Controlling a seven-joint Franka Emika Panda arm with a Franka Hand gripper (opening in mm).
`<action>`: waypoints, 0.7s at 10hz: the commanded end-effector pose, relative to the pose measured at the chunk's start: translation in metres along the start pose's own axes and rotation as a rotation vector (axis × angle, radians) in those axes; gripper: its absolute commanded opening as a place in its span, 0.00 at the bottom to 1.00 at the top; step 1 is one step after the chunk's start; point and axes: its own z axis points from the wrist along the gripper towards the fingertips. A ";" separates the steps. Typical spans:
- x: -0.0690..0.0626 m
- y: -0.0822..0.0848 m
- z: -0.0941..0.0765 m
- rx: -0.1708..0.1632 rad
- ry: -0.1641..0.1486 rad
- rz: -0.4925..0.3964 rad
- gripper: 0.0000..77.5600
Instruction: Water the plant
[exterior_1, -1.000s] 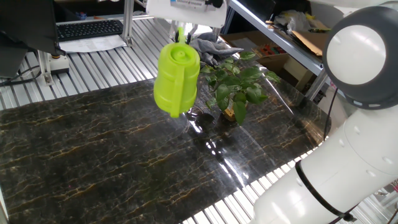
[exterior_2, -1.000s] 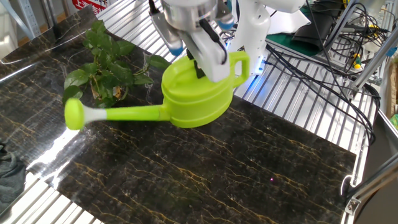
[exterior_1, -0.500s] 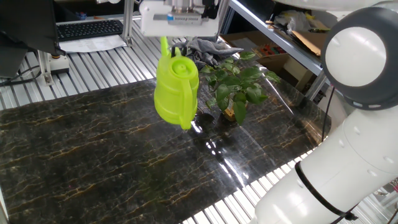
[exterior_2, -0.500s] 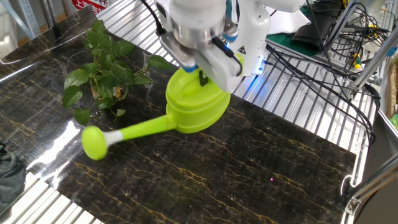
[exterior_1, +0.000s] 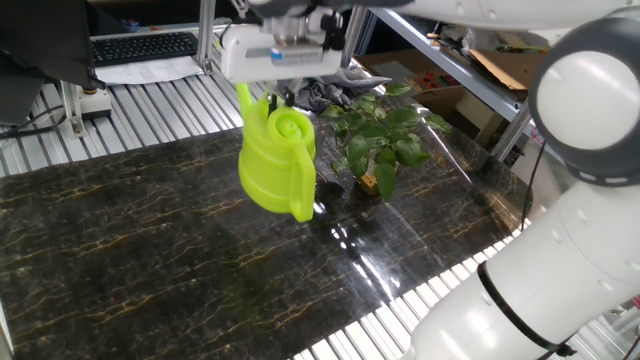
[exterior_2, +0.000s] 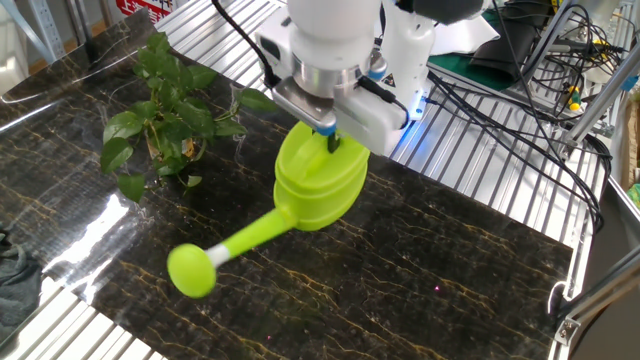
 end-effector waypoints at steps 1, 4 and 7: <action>0.001 0.010 0.022 -0.044 -0.086 -0.145 0.01; -0.010 0.016 0.046 -0.045 -0.172 -0.141 0.01; -0.033 0.019 0.050 -0.052 -0.188 -0.141 0.01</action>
